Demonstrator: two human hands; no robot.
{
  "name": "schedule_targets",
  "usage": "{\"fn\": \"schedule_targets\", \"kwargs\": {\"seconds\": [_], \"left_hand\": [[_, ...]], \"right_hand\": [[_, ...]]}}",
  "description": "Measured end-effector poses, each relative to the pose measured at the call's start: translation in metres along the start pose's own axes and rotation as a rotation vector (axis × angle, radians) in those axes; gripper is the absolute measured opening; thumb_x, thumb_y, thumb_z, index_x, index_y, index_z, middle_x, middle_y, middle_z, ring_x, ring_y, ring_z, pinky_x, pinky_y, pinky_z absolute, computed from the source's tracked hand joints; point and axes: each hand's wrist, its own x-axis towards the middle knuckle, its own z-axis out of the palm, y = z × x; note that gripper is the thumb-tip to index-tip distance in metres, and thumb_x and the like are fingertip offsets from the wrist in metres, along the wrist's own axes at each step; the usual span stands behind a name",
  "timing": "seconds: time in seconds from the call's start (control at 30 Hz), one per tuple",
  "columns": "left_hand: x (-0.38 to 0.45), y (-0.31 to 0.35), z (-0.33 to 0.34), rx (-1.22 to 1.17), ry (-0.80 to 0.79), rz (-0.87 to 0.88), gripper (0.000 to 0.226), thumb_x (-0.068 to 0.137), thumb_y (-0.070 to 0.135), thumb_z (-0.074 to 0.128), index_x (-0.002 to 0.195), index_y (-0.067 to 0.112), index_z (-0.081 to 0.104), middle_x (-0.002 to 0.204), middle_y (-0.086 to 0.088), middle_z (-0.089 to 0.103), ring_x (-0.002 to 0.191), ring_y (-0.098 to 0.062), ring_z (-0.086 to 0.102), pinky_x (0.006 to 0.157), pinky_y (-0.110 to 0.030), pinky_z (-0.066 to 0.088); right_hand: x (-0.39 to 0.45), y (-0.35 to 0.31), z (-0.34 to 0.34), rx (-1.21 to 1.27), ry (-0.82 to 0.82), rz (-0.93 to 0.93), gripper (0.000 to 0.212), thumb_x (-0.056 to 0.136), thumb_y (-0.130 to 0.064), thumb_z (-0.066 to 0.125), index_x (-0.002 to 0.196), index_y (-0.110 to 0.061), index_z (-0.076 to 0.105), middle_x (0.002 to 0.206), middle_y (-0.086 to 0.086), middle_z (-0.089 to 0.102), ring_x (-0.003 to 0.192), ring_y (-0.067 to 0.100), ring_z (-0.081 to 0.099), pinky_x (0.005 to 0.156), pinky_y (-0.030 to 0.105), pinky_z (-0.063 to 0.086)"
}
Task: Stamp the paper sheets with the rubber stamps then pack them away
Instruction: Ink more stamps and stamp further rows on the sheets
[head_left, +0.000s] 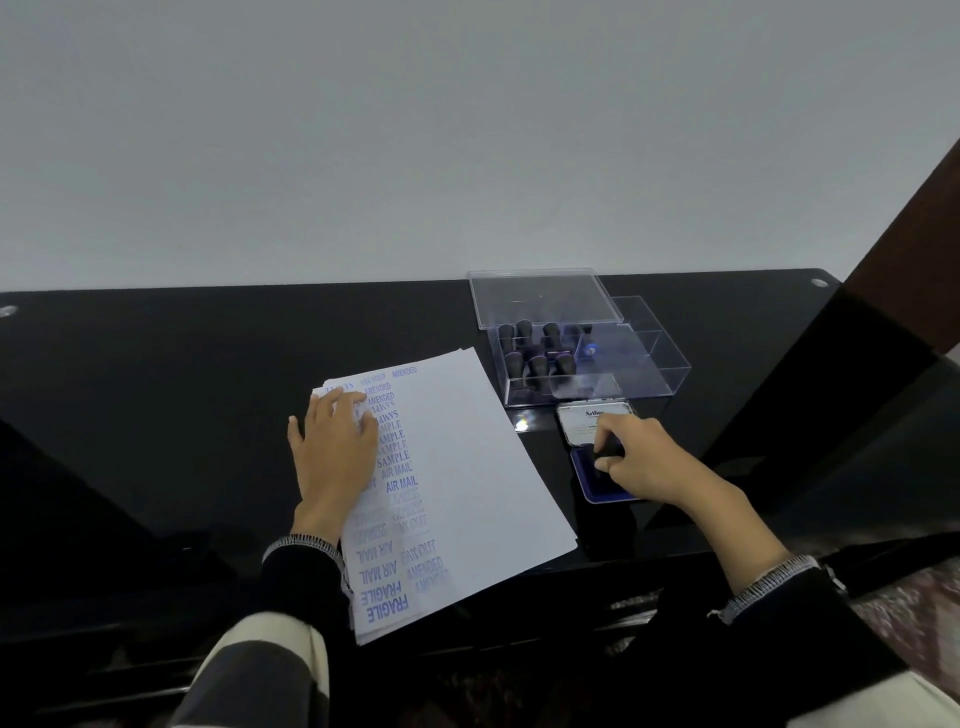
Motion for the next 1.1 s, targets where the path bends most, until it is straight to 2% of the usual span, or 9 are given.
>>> {"fn": "schedule_targets", "kwargs": {"seconds": [0.2, 0.33, 0.5, 0.6, 0.73, 0.87, 0.97, 1.1], "left_hand": [[0.0, 0.0, 0.001, 0.0, 0.009, 0.002, 0.033, 0.097, 0.029, 0.045, 0.128, 0.022, 0.054, 0.143, 0.0, 0.044, 0.141, -0.019, 0.029, 0.117, -0.051, 0.009], [0.001, 0.0, 0.002, 0.023, -0.001, -0.003, 0.033, 0.097, 0.03, 0.045, 0.129, 0.023, 0.053, 0.144, 0.0, 0.043, 0.142, -0.019, 0.029, 0.117, -0.051, 0.009], [0.001, 0.001, 0.002, 0.031, 0.006, -0.006, 0.035, 0.098, 0.03, 0.044, 0.131, 0.022, 0.052, 0.146, -0.001, 0.042, 0.143, -0.02, 0.027, 0.117, -0.051, 0.008], [0.0, 0.003, 0.002, 0.024, 0.013, -0.006, 0.034, 0.098, 0.029, 0.045, 0.13, 0.021, 0.053, 0.145, -0.002, 0.043, 0.142, -0.021, 0.028, 0.117, -0.051, 0.008], [-0.001, 0.004, 0.001, 0.024, 0.007, -0.004, 0.034, 0.098, 0.029, 0.044, 0.131, 0.021, 0.052, 0.146, -0.002, 0.042, 0.143, -0.021, 0.027, 0.118, -0.051, 0.008], [-0.002, 0.004, 0.0, 0.026, 0.003, -0.003, 0.035, 0.098, 0.029, 0.044, 0.131, 0.021, 0.051, 0.146, -0.002, 0.042, 0.143, -0.021, 0.026, 0.118, -0.051, 0.007], [-0.001, 0.005, 0.0, 0.01, 0.009, -0.012, 0.032, 0.098, 0.028, 0.045, 0.129, 0.021, 0.052, 0.144, -0.002, 0.044, 0.142, -0.021, 0.029, 0.117, -0.052, 0.008], [-0.001, 0.007, -0.001, 0.007, 0.02, -0.013, 0.029, 0.097, 0.028, 0.046, 0.124, 0.023, 0.053, 0.14, -0.001, 0.046, 0.138, -0.021, 0.033, 0.116, -0.053, 0.01]], "right_hand": [[0.004, -0.002, 0.002, -0.073, -0.033, 0.023, 0.01, 0.086, -0.003, 0.057, 0.087, -0.013, 0.054, 0.085, -0.002, 0.05, 0.079, 0.017, 0.053, 0.06, 0.02, 0.042], [0.008, 0.0, 0.005, -0.086, -0.041, 0.05, 0.015, 0.084, -0.003, 0.057, 0.082, -0.017, 0.052, 0.09, 0.002, 0.052, 0.081, 0.02, 0.055, 0.06, 0.023, 0.043], [0.007, -0.003, 0.012, -0.145, 0.004, 0.049, 0.016, 0.081, 0.003, 0.054, 0.08, -0.012, 0.049, 0.087, 0.007, 0.052, 0.072, 0.02, 0.051, 0.057, 0.028, 0.043], [0.004, -0.011, 0.019, -0.257, 0.038, 0.025, 0.017, 0.08, 0.006, 0.052, 0.082, -0.009, 0.044, 0.092, 0.012, 0.053, 0.081, 0.028, 0.057, 0.064, 0.036, 0.048], [0.001, -0.023, 0.025, -0.4, 0.051, -0.005, 0.021, 0.081, 0.004, 0.052, 0.086, -0.011, 0.038, 0.101, 0.013, 0.052, 0.093, 0.033, 0.057, 0.065, 0.032, 0.04], [0.006, -0.009, 0.016, -0.205, 0.018, 0.063, 0.013, 0.08, 0.004, 0.052, 0.084, -0.008, 0.048, 0.092, 0.009, 0.053, 0.081, 0.026, 0.056, 0.063, 0.035, 0.047], [0.005, 0.001, 0.01, -0.03, 0.005, 0.09, 0.018, 0.082, 0.003, 0.056, 0.078, -0.014, 0.051, 0.082, 0.002, 0.053, 0.072, 0.017, 0.053, 0.06, 0.028, 0.047], [0.003, 0.0, 0.01, -0.007, 0.014, 0.081, 0.021, 0.084, 0.003, 0.055, 0.076, -0.016, 0.048, 0.08, 0.001, 0.052, 0.066, 0.015, 0.05, 0.057, 0.026, 0.044]]}}
